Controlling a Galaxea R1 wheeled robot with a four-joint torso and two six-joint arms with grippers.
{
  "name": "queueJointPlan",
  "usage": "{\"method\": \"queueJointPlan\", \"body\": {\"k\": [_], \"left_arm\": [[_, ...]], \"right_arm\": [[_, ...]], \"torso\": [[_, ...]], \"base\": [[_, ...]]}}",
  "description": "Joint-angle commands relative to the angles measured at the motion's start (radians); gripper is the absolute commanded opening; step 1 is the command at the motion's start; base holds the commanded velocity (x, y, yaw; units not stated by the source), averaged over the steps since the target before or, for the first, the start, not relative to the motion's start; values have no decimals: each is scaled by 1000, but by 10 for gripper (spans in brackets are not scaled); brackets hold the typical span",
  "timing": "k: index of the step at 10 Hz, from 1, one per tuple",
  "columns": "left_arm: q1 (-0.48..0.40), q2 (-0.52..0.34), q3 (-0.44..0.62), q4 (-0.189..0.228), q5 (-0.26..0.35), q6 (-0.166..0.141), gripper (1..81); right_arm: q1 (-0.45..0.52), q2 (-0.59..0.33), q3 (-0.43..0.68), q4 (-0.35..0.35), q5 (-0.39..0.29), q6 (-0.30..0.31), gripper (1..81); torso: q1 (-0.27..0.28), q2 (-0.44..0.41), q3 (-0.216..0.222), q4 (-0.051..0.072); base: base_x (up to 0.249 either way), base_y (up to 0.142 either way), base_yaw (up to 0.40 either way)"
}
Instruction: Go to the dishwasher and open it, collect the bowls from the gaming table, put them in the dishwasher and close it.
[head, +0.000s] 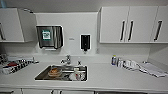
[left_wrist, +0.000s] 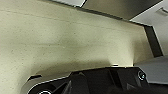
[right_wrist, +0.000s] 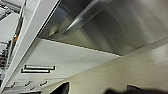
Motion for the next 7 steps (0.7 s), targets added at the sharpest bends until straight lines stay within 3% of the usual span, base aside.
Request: {"method": "queueJointPlan", "body": {"k": [1, 4, 7], "left_arm": [[-70, -18, 11, -6, 39, -2, 811], [-70, -16, 8, -6, 39, -2, 811], [-70, -4, 8, 0, 39, -1, 811]], "right_arm": [[198, 48, -176, 93, -131, 30, 811], [208, 122, -324, 99, -186, 30, 811], [224, 108, -319, 97, -187, 33, 811]], "torso": [[0, 0, 0, 0], [0, 0, 0, 0], [0, 0, 0, 0]], "base": [[0, 0, 0], [0, 0, 0], [0, 0, 0]]}}
